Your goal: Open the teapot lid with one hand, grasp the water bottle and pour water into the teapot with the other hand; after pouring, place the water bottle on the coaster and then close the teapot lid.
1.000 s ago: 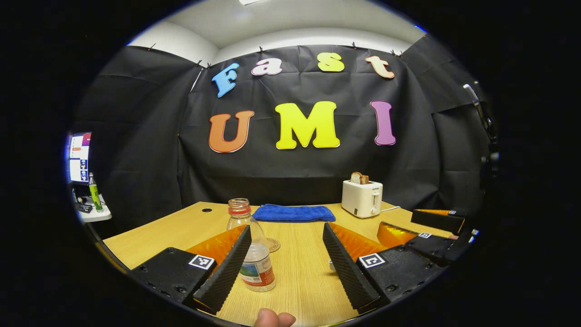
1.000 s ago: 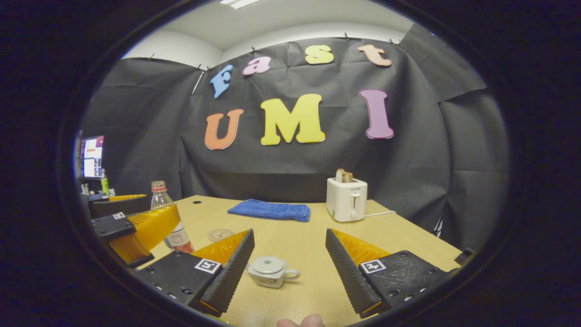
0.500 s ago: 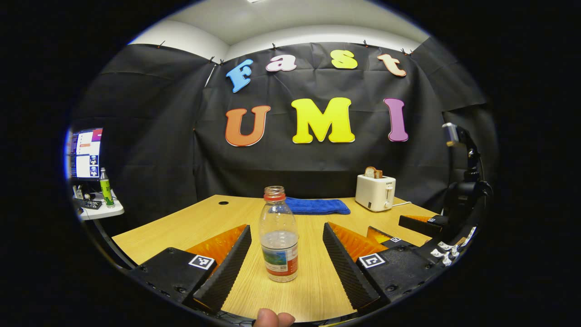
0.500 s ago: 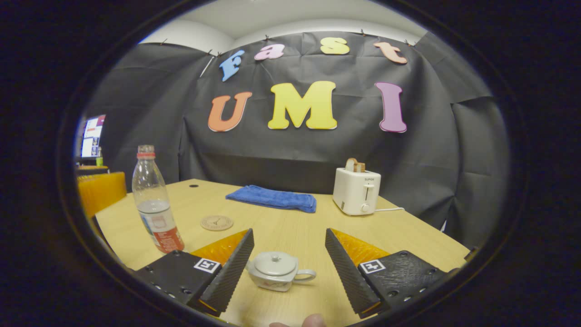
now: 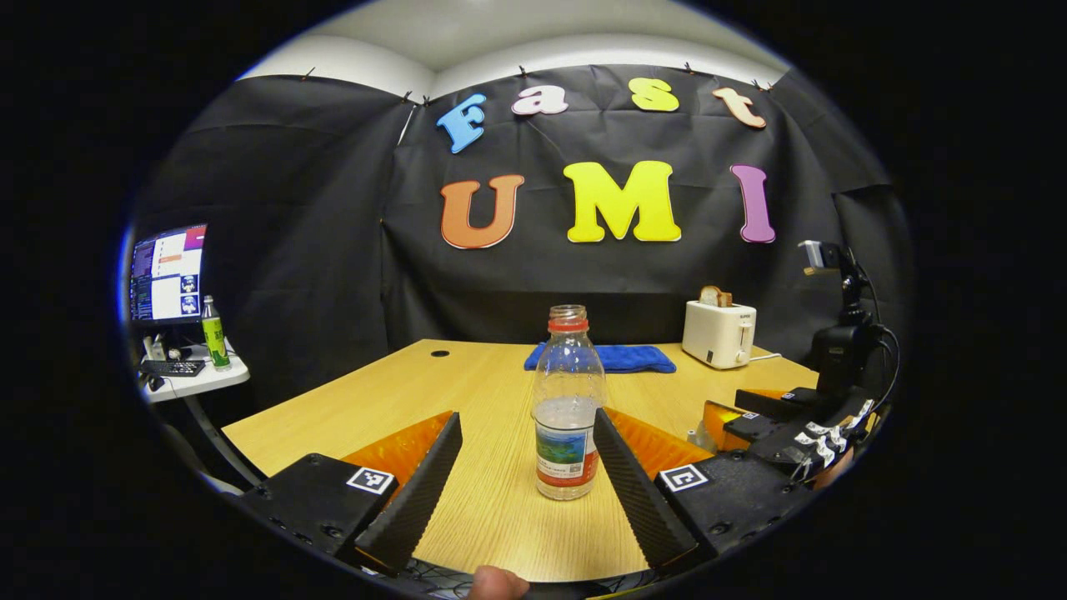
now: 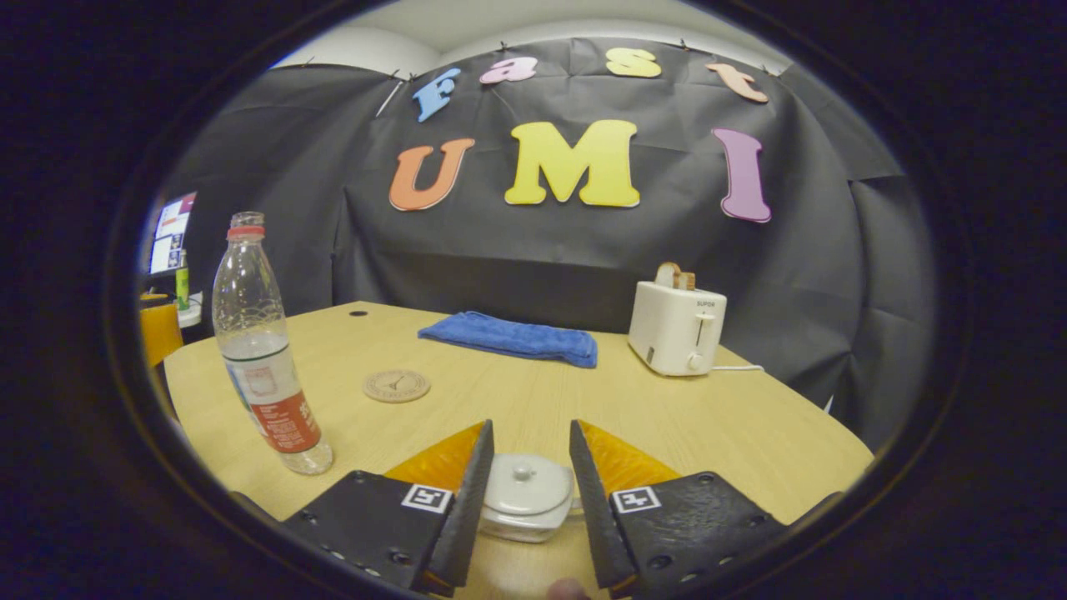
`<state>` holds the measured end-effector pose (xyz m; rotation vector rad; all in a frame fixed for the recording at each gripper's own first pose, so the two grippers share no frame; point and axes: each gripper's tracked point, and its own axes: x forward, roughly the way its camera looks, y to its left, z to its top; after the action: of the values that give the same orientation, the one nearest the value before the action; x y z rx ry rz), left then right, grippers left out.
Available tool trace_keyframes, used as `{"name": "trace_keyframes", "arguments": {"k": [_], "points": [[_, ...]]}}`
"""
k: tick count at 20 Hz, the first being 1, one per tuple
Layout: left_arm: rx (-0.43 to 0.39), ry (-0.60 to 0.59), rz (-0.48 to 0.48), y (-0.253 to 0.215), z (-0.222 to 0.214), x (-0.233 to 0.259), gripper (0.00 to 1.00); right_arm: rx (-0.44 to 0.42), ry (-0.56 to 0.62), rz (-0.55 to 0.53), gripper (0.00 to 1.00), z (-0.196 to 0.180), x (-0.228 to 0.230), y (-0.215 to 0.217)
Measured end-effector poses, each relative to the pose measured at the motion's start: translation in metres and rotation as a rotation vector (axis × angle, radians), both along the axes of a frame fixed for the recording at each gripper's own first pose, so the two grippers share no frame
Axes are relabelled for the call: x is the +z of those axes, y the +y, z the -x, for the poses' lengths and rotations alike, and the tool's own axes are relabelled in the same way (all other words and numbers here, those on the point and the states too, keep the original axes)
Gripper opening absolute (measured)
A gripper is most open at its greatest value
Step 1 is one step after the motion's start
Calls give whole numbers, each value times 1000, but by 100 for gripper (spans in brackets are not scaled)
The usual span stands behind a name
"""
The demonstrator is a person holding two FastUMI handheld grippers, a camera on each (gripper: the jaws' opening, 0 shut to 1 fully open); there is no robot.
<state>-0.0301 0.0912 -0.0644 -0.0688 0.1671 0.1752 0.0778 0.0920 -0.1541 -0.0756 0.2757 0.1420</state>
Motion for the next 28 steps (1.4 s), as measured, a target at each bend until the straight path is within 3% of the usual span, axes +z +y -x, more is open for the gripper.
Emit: {"name": "trace_keyframes", "arguments": {"k": [3,4,6,7,10,18,22,28], "points": [[-21,16,25,-5,-5,-12,99,-32,0,12,30,-3,1,-7],[-29,21,29,-7,-7,-17,99,-33,7,5,17,-2,0,-7],[-45,37,36,-10,-13,-30,99,-10,19,-8,15,-11,-3,-2],[-54,46,44,-12,-17,-37,99,-10,16,0,1,0,-3,-4],[-75,73,69,-19,-28,-56,100,12,5,33,1,1,1,0],[-107,67,99,-28,-48,-65,100,65,-9,-40,0,2,30,-5],[-107,68,83,-27,-56,-66,100,66,-63,-34,0,16,61,-21],[-107,110,66,-26,-62,-70,100,51,-75,-11,0,38,70,-54]]}}
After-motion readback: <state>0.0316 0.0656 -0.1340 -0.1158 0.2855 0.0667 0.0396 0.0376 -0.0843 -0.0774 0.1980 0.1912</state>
